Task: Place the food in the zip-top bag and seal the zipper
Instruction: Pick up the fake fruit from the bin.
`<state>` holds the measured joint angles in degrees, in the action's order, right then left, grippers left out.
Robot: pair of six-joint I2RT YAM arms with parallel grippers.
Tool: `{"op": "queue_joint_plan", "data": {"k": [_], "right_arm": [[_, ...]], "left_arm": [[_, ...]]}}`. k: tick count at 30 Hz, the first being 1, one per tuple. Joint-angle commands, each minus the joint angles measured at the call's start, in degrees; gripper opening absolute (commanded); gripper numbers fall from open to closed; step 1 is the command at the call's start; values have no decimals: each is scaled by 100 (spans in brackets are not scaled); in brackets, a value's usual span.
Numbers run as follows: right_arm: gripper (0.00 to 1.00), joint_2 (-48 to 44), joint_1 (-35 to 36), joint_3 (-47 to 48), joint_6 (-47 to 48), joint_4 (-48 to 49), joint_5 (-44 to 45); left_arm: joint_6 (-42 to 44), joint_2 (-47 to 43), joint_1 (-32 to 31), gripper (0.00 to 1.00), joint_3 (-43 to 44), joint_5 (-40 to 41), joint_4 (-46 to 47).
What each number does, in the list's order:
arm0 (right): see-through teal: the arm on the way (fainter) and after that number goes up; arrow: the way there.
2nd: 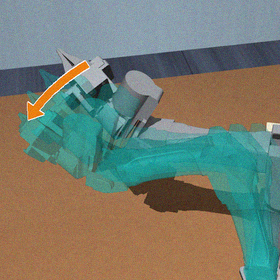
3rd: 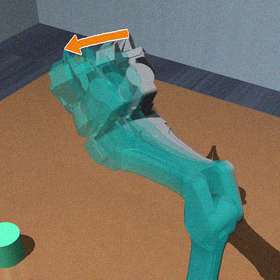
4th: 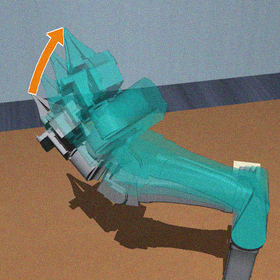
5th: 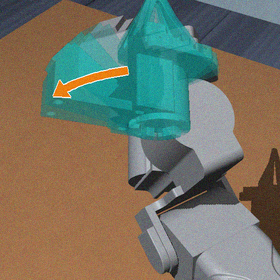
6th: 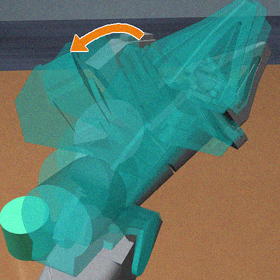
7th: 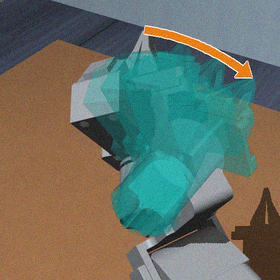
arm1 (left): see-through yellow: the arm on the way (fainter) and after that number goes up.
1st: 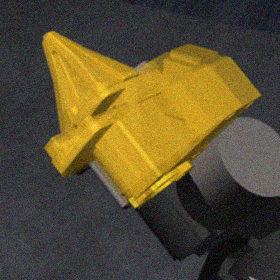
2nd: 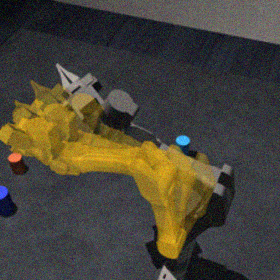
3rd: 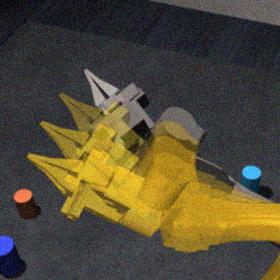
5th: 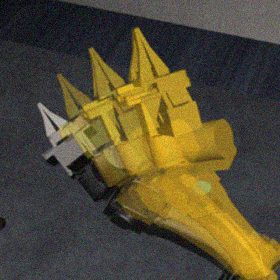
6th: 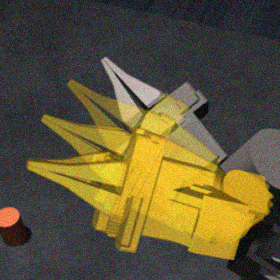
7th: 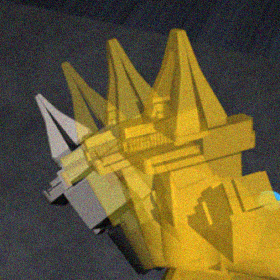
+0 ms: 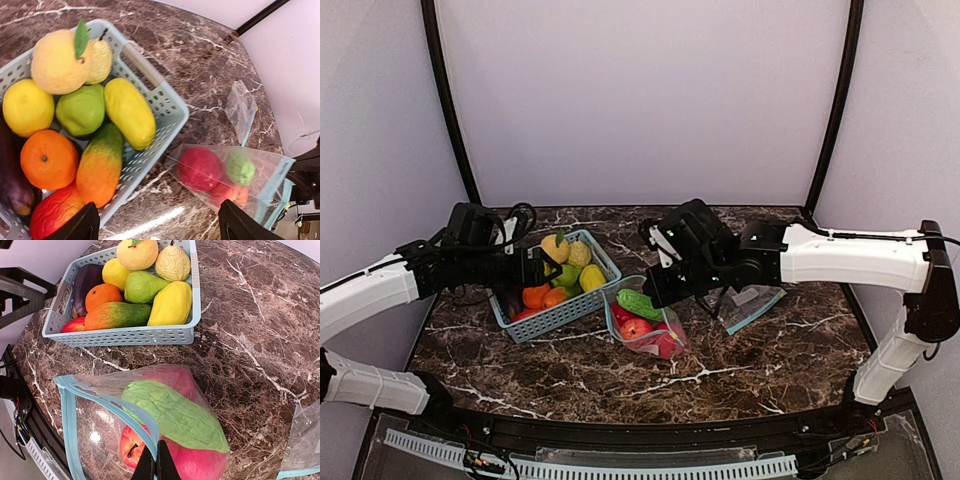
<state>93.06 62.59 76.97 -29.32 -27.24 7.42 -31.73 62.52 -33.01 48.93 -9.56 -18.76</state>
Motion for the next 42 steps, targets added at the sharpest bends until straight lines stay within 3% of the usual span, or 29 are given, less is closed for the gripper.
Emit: {"op": "queue_joint_plan", "data": {"k": [1,12,20,36,42], "right_arm": [[0,-33,52,-7,-50,167,40],[0,20,49,20,-30,187,4],[0,2,40,-6,-30,202,46],[0,12,3,-5,-30,204,45],[0,-19,-8,-24,-30,212,65]], "left_arm": [[193,100,568,82,-551,-609,-131],[51,773,900,77,-1012,-1024,731],[-159,1276,1181,65,-1087,-1266,1349],[-330,1764,1183,61,-1129,-1554,1835],[-354,2106,1183,65,-1116,-1691,1938]]}}
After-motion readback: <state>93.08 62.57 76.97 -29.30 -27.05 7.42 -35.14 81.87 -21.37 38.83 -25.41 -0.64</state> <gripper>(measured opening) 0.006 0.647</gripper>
